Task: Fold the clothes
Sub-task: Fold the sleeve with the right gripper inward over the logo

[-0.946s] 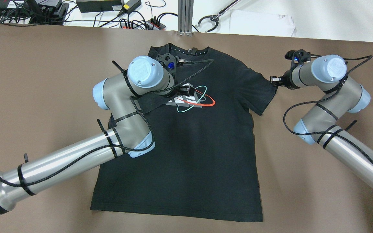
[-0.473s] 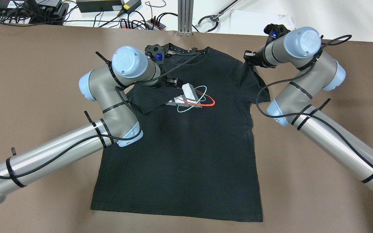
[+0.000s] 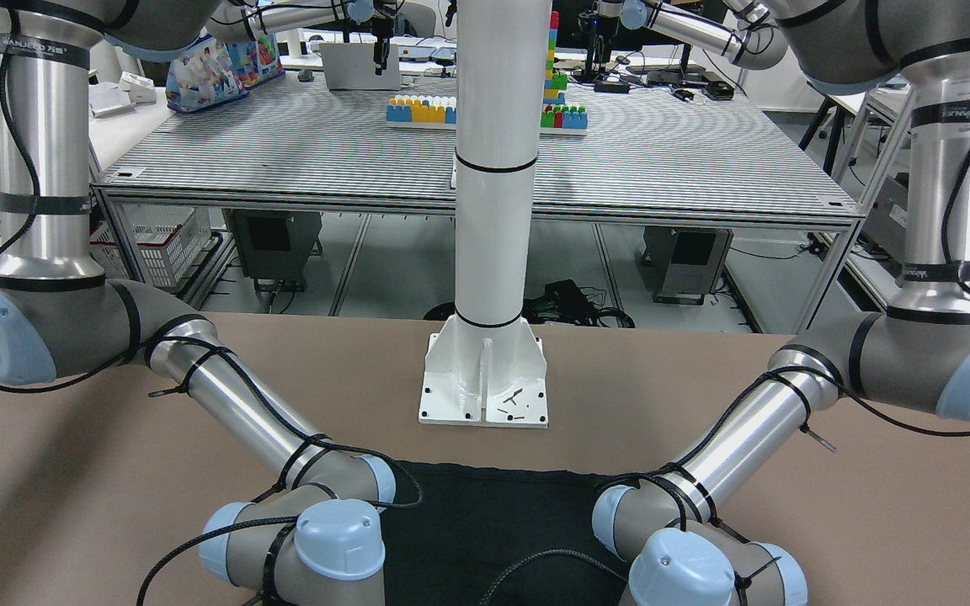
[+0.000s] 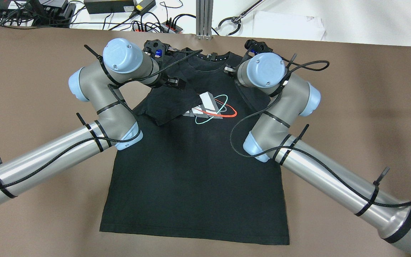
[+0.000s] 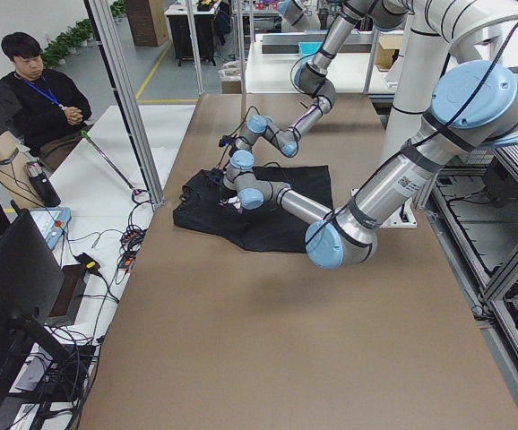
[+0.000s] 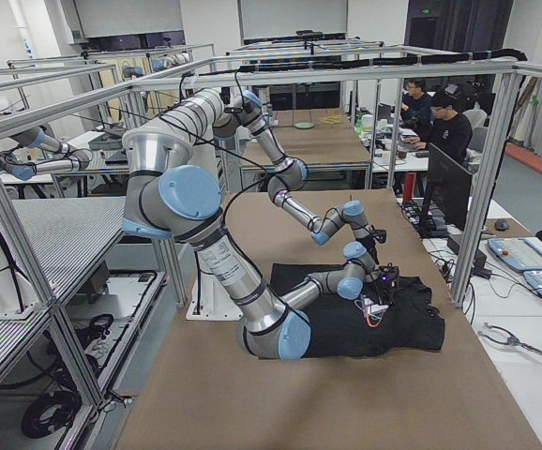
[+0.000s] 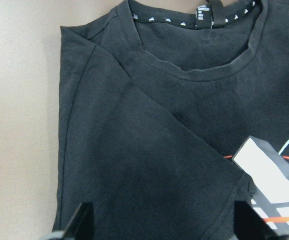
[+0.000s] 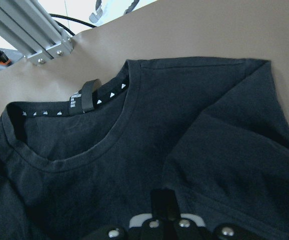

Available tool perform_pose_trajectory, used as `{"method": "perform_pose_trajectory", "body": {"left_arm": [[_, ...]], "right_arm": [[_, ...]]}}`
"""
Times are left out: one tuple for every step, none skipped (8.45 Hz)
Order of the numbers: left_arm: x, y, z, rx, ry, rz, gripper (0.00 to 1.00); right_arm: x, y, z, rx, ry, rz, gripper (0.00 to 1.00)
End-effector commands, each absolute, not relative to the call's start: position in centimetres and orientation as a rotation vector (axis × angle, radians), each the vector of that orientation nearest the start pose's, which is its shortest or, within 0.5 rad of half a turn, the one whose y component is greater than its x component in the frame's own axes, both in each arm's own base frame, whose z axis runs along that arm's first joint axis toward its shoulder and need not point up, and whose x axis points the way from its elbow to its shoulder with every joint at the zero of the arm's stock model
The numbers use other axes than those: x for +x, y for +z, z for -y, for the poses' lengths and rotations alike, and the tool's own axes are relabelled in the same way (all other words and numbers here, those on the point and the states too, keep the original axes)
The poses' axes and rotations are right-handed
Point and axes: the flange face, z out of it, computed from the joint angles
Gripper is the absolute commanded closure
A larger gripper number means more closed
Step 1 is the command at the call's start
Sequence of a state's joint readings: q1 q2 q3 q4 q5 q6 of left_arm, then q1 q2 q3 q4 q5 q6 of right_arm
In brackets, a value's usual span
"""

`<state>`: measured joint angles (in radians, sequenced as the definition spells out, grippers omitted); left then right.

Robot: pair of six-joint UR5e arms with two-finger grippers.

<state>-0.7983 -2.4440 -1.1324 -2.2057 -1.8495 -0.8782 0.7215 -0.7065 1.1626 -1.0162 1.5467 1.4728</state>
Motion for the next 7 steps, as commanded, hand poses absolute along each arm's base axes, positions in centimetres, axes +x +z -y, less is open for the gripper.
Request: {"method": "perform_pose_trajectory", "body": {"left_arm": [[49.0,22.9,65.8,0.536,0.053,-0.950,0.00],[48.8,23.1,65.9,0.537,0.050,-0.948,0.00],[48.8,23.1,65.9,0.537,0.050,-0.948,0.00],[48.8,23.0,65.9,0.537,0.051,-0.947,0.00],[48.7,22.9,66.0,0.538,0.049,-0.948,0.00],[48.3,22.9,66.3,0.540,0.044,-0.947,0.00],[47.5,22.8,66.7,0.527,0.049,-0.962,0.00]], "right_arm": [[-55.4,20.2,64.6,0.408,0.633,0.921,1.00],[-55.8,20.1,64.7,0.386,0.670,0.925,1.00],[-55.9,20.4,64.7,0.382,0.672,0.914,1.00],[-55.9,20.6,64.7,0.380,0.669,0.902,0.99],[-56.1,20.5,64.6,0.382,0.652,0.899,0.34],[-55.9,20.6,64.6,0.419,0.570,0.876,0.06],[-55.8,20.5,64.5,0.443,0.509,0.866,0.06]]}}
